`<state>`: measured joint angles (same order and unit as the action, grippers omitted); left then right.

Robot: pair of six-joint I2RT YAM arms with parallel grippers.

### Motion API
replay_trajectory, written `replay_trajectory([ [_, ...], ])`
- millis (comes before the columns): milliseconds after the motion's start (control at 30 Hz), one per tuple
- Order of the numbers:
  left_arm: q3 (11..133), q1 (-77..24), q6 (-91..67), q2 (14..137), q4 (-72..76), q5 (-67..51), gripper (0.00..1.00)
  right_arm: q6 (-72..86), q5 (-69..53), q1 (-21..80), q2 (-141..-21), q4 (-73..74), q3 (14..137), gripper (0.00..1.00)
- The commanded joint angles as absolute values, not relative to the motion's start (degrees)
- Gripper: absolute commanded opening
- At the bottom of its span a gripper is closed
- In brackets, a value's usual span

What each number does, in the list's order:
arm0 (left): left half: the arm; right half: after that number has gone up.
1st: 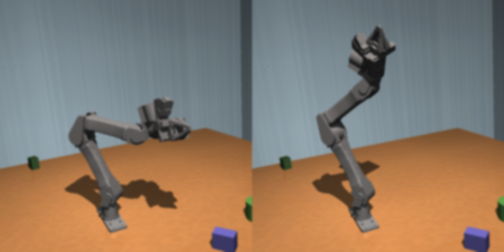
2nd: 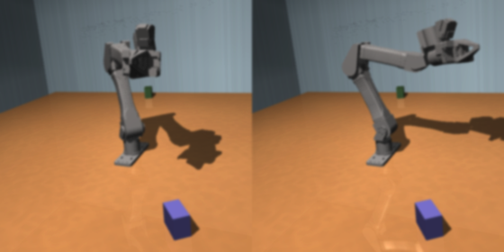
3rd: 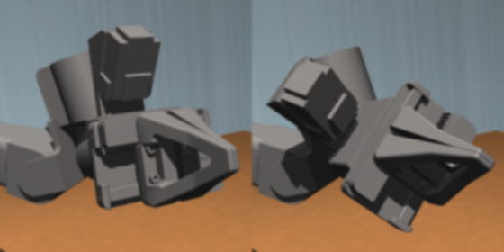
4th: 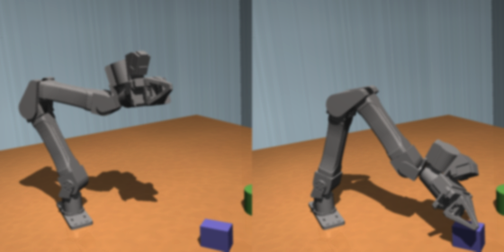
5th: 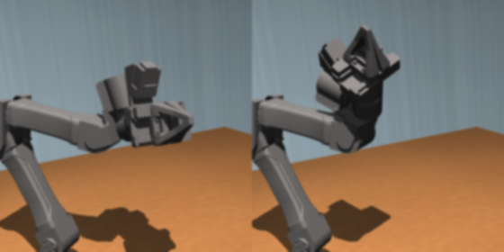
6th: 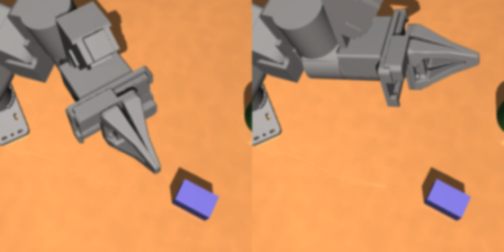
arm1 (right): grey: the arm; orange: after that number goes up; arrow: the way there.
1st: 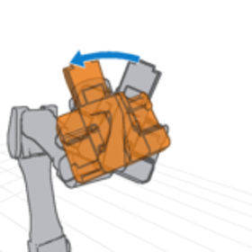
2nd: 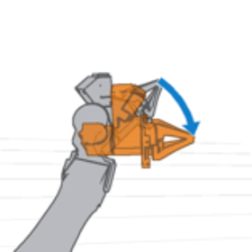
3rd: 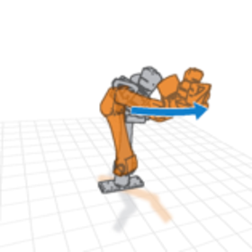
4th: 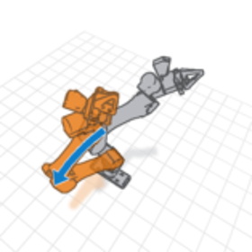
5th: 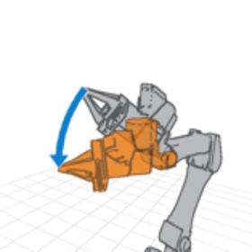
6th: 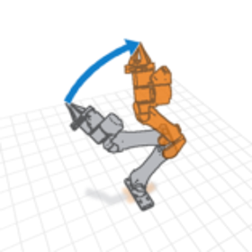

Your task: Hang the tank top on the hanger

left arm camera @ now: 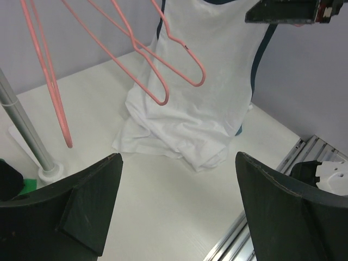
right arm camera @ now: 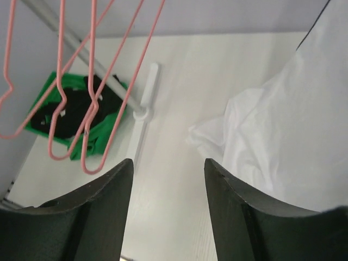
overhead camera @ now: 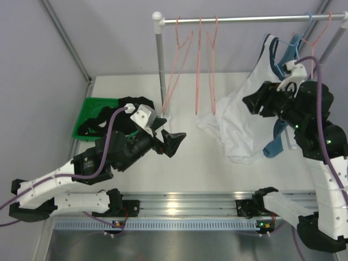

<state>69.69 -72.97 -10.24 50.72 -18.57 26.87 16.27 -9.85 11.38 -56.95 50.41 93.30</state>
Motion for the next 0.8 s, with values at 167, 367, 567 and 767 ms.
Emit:
replay_trajectory([
  [167,64.34,-73.04,-15.64,48.08,-20.48,32.69,0.90,21.88,-0.79,21.97,-45.27,44.04,72.62,0.55],
  [367,58.37,-72.95,-21.17,46.67,-21.62,37.17,0.89,22.15,-0.26,23.47,-34.12,41.75,58.37,0.61],
  [567,55.12,-73.04,-27.94,45.00,-25.48,40.69,0.89,20.40,-1.22,23.47,-29.62,41.84,49.58,0.66],
  [767,53.70,-73.04,-31.29,44.82,-27.16,41.48,0.89,20.30,-0.79,23.47,-28.47,40.17,47.72,0.75],
])
